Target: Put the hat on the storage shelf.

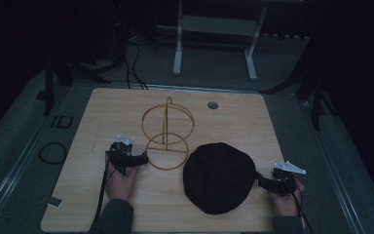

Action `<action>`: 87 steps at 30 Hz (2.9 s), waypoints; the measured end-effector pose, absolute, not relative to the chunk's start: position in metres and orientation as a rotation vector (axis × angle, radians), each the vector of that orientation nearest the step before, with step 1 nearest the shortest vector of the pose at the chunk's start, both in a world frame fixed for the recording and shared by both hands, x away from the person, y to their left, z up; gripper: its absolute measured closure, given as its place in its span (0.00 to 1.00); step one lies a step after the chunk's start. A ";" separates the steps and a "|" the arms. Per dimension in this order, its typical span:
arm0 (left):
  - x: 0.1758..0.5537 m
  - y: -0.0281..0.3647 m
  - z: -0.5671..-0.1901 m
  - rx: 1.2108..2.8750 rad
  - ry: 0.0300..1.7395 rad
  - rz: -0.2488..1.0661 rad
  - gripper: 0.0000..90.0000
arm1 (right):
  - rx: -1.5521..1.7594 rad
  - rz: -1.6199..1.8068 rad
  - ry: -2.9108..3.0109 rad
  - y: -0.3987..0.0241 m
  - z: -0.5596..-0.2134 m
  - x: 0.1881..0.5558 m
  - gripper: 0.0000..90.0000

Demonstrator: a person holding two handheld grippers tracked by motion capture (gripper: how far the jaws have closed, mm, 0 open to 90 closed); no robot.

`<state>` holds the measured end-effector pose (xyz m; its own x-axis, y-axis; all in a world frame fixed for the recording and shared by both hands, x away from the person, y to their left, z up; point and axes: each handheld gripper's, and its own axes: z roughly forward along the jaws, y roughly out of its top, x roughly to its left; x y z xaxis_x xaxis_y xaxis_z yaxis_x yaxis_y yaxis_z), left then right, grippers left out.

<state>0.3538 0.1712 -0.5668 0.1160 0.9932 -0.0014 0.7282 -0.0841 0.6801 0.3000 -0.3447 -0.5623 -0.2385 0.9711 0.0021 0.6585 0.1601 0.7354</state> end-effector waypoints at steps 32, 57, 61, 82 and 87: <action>0.354 0.170 -0.567 1.862 1.675 0.657 0.01 | 1.528 0.897 2.069 -0.336 -0.532 0.292 0.50; 0.353 0.169 -0.567 1.857 1.678 0.657 0.01 | 1.217 0.883 2.268 -0.316 -0.474 0.280 0.38; 0.353 0.169 -0.567 1.856 1.678 0.657 0.01 | 1.168 0.902 2.302 -0.307 -0.467 0.281 0.35; 0.354 0.169 -0.567 1.857 1.678 0.656 0.01 | 0.990 0.843 2.438 -0.265 -0.465 0.286 0.16; 0.354 0.169 -0.567 1.857 1.678 0.656 0.01 | 0.951 0.838 2.455 -0.252 -0.466 0.292 0.13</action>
